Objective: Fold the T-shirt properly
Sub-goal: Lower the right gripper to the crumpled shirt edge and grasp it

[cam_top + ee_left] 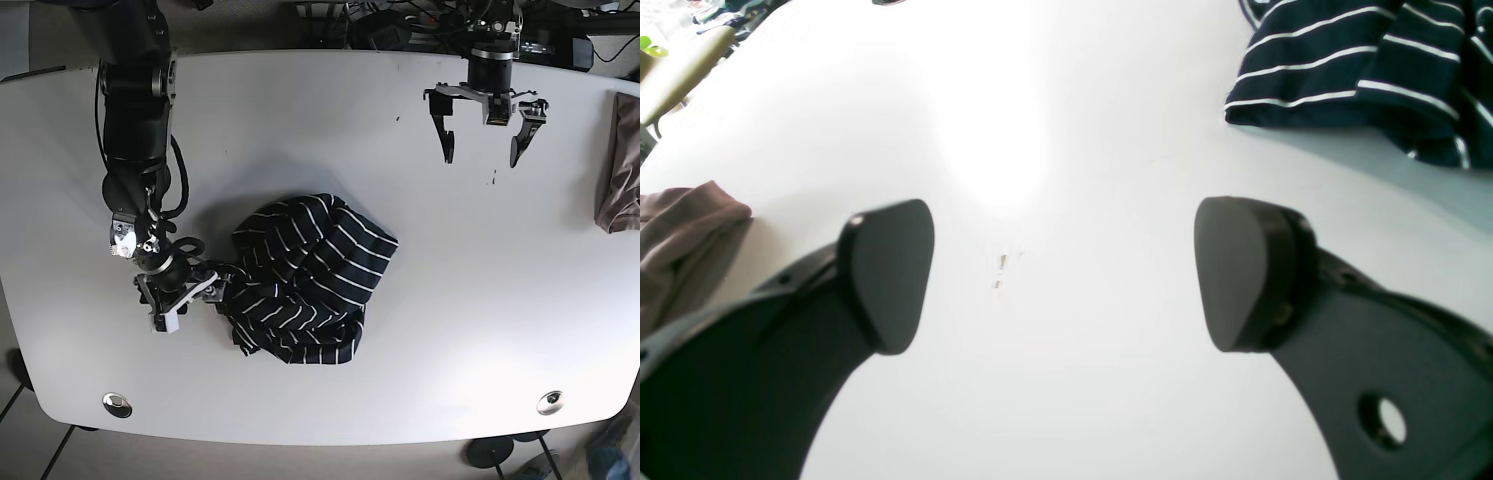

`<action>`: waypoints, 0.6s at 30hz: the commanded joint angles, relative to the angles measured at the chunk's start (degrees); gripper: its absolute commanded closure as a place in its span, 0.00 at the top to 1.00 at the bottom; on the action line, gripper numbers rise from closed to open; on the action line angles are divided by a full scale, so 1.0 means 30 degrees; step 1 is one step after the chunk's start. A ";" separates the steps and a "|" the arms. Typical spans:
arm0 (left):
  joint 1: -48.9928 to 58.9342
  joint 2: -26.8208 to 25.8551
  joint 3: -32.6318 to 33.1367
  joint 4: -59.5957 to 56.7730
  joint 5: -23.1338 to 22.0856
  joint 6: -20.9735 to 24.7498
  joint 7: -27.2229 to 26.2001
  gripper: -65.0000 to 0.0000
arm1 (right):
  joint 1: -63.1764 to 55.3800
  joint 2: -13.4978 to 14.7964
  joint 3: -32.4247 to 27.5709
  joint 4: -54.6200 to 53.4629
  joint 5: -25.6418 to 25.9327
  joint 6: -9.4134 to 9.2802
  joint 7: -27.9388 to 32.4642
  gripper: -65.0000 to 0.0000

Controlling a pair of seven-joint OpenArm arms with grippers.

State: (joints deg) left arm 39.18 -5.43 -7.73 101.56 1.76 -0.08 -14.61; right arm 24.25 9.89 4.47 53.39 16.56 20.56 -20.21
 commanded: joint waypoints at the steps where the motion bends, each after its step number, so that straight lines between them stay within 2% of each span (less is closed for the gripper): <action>1: 0.0113 -0.0080 -0.0018 0.0330 0.0044 0.0011 -0.0565 0.87 | 0.0341 -0.0440 0.0019 -0.0081 0.0122 0.0254 0.0831 0.83; 2: 0.0025 -0.0080 -0.0018 0.0301 0.0014 0.0011 -0.0565 0.87 | 0.0107 -0.0615 0.0019 -0.0081 0.0122 0.0254 0.0860 0.82; 4: -0.0591 -0.0080 0.0070 0.0330 0.0044 0.0011 -0.0565 0.87 | -0.0713 -0.0967 0.0019 0.0066 0.0239 0.0254 0.0919 0.71; 8: -0.0796 -0.0080 0.0129 0.0389 0.0073 0.0011 -0.0565 0.87 | -0.2677 -0.1582 0.0049 0.1941 0.0239 0.0254 0.0948 0.24; 10: -0.1118 -0.0080 0.0363 0.0418 0.0073 0.0011 -0.0565 0.87 | -0.3878 -0.2051 0.0049 0.3582 0.0151 0.0254 0.0889 0.04; 14: -0.1177 0.0155 0.0422 0.0389 0.0073 0.0011 -0.0565 0.87 | -0.6838 -0.2227 -0.0039 0.7597 0.0122 0.0254 0.0860 0.04; 18: -0.1206 0.0389 0.0392 0.0330 0.0073 0.0011 -0.0565 0.87 | -1.0267 -0.2081 -0.1475 1.1523 0.0122 0.0108 0.0860 0.04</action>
State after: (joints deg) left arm 35.40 -4.01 -6.37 101.65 1.93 -0.40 -14.59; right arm -7.51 3.66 -0.14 87.09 16.34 20.18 -18.72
